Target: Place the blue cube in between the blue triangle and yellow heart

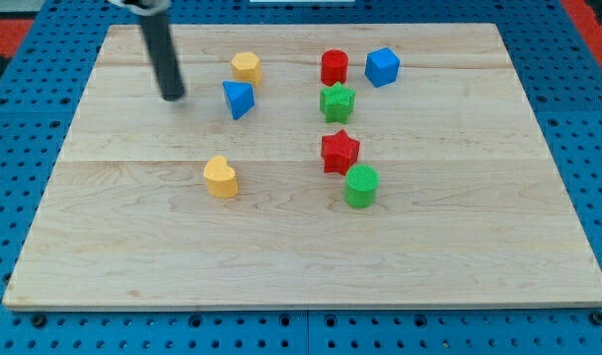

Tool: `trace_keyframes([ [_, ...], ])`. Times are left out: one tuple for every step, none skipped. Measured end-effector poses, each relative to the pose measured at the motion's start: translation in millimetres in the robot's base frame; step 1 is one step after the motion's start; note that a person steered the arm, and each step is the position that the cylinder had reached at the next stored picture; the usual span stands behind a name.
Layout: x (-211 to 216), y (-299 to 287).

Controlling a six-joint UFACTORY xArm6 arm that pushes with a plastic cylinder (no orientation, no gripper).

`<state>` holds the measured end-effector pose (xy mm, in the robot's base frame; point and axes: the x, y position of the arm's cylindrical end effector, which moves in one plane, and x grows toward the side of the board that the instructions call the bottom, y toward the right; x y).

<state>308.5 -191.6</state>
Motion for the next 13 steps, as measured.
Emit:
trace_keyframes([
  [-71, 10],
  [-117, 58],
  [-115, 123],
  [-115, 249],
  [-104, 370],
  [-48, 414],
  [-8, 366],
  [0, 332],
  [-33, 295],
  [-54, 258],
  [-81, 276],
  [-82, 264],
  [-82, 212],
])
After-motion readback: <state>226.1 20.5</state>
